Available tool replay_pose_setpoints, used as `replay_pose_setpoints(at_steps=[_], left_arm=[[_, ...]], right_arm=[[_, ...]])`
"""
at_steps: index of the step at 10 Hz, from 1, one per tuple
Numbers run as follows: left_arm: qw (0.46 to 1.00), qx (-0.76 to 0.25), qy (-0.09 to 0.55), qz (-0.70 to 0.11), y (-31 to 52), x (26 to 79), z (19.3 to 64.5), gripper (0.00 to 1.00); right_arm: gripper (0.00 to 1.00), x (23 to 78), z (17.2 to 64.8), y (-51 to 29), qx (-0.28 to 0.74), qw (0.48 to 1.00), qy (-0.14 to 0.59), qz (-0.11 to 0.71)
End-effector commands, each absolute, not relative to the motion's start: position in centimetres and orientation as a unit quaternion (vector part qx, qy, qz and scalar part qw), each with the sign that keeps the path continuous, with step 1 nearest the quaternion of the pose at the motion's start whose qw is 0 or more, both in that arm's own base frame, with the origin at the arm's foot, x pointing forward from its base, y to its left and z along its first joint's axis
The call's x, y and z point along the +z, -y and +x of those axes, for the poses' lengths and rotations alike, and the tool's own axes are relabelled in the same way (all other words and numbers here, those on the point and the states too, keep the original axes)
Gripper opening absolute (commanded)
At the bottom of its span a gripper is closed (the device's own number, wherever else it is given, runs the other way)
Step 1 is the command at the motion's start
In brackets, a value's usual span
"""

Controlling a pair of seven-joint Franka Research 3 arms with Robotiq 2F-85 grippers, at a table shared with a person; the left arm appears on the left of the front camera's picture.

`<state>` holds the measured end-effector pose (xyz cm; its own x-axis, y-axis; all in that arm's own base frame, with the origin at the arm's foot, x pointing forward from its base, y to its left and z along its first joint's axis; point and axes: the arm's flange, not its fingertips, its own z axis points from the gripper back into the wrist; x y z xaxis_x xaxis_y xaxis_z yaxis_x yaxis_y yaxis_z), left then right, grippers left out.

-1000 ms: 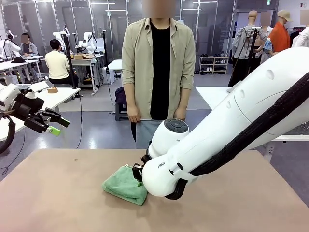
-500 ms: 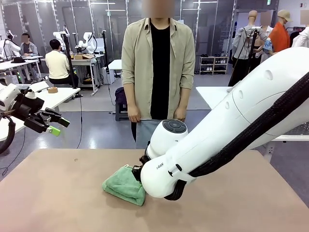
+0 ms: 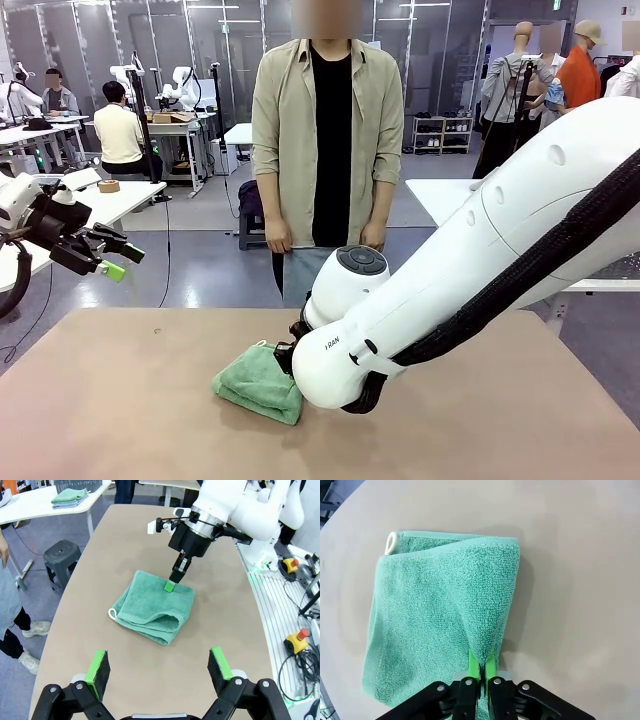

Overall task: Fold the towels and place them in the basket.
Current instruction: Place the folded Towel with hook on the right side of the table.

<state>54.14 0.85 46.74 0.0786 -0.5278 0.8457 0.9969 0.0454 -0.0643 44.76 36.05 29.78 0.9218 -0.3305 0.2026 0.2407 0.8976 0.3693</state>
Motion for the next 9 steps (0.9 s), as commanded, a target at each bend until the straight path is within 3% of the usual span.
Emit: replay_pose_setpoints(at_steps=[1, 3, 4, 9], left_arm=[[0.650, -0.589, 0.324, -0.356, -0.8, 47.0, 54.2, 1.00], [0.650, -0.589, 0.324, -0.356, -0.8, 47.0, 54.2, 1.00], [0.650, -0.589, 0.324, -0.356, -0.8, 47.0, 54.2, 1.00], [0.650, -0.589, 0.324, -0.356, -0.8, 47.0, 54.2, 1.00]], right_arm=[[0.00, 29.7, 44.7, -36.2, -0.151, 0.964, 0.129, 0.174], [0.00, 29.7, 44.7, -36.2, -0.151, 0.964, 0.129, 0.174], [0.06, 29.8, 44.8, -36.0, -0.148, 0.965, 0.131, 0.171], [0.05, 31.3, 48.3, -32.2, -0.123, 0.958, 0.185, 0.183]])
